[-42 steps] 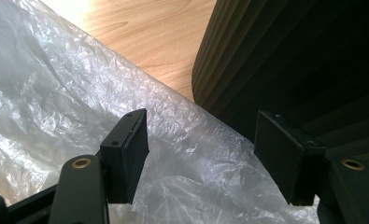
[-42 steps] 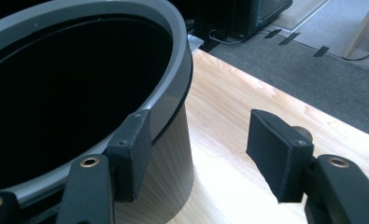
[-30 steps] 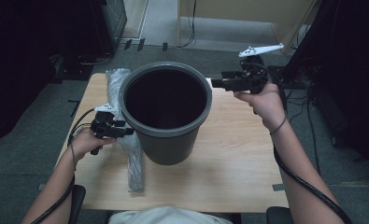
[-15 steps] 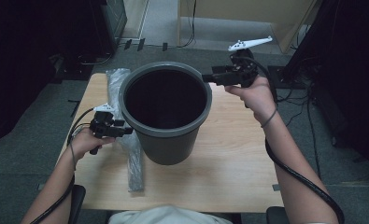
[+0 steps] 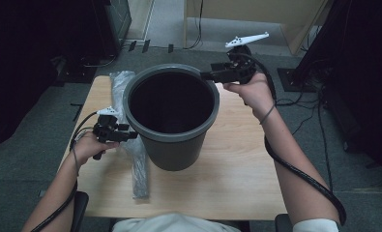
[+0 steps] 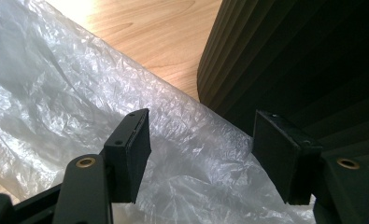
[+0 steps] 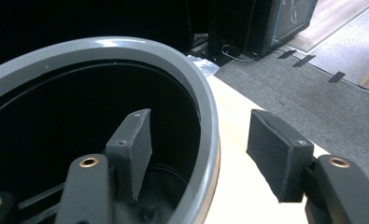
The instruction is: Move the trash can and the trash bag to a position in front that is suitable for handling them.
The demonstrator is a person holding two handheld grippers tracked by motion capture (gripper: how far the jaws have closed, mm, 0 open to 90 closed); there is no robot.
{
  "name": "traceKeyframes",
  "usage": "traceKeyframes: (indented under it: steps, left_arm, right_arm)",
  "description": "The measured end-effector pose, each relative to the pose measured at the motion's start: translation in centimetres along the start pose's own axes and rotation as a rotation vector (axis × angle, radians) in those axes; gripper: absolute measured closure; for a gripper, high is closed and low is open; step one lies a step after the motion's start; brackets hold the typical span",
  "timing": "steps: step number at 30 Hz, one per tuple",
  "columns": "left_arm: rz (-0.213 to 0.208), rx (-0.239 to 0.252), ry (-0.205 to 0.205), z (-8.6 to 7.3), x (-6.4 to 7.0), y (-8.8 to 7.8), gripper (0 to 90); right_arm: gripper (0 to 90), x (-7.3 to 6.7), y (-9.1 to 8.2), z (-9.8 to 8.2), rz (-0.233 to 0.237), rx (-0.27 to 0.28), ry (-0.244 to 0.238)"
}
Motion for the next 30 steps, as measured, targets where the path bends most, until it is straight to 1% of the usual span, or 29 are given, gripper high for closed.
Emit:
traceKeyframes:
  steps: [1, 7, 8, 13, 16, 17, 18, 20, 23, 26, 30]
  left_arm:
    - [0.001, 0.001, 0.001, 0.0, 0.0, 0.0, 36.6]
    - [0.004, -0.007, -0.003, -0.1, -0.1, 0.0, 36.6]
    - [0.004, -0.007, -0.004, -0.1, -0.1, 0.0, 36.6]
    - [0.000, -0.007, 0.001, -0.1, -0.1, 0.0, 36.6]
    - [-0.005, -0.011, -0.002, -0.1, -0.1, 0.0, 37.2]
    - [-0.005, -0.011, -0.002, -0.1, -0.1, 0.0, 37.4]
    - [-0.003, -0.008, -0.006, -0.1, -0.1, 0.0, 37.7]
    - [-0.005, -0.008, -0.005, -0.1, -0.2, -0.1, 37.7]
    - [-0.003, -0.005, -0.007, -0.1, -0.3, -0.1, 37.8]
    - [-0.004, -0.003, -0.003, -0.1, -0.2, 0.0, 38.0]
    - [-0.005, 0.000, 0.000, -0.1, -0.2, 0.0, 38.3]
  right_arm:
    - [40.9, -0.1, 0.4, 0.2, 0.006, -0.001, 0.003]
    - [41.0, -0.4, 1.5, 0.5, 0.009, -0.011, -0.003]
    - [41.1, -0.4, 1.9, 0.6, 0.013, -0.013, -0.004]
    - [41.0, -0.5, 2.7, 0.7, 0.016, -0.023, -0.004]
    - [41.0, -0.4, 3.4, 0.8, 0.009, -0.035, -0.012]
    - [41.0, -0.4, 3.4, 0.8, 0.009, -0.035, -0.012]
    - [40.9, -0.2, 3.8, 0.9, 0.002, -0.046, -0.022]
    - [40.9, -0.1, 4.0, 0.9, 0.001, -0.051, -0.023]
    - [40.9, 0.1, 4.6, 0.9, 0.001, -0.054, -0.038]
    - [42.3, 0.3, 5.4, 0.8, 0.000, -0.061, -0.038]
    - [44.7, 0.5, 5.8, 0.7, -0.004, -0.067, -0.035]
Point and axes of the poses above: each handheld gripper's, and its own axes: y roughly forward along the jaws, z roughly out of its top, x roughly to its right, the point moved 8 cm from there along y, roughly forward along the jaws, and after that the axes turned 6 degrees about y, right-handed, at the moved point
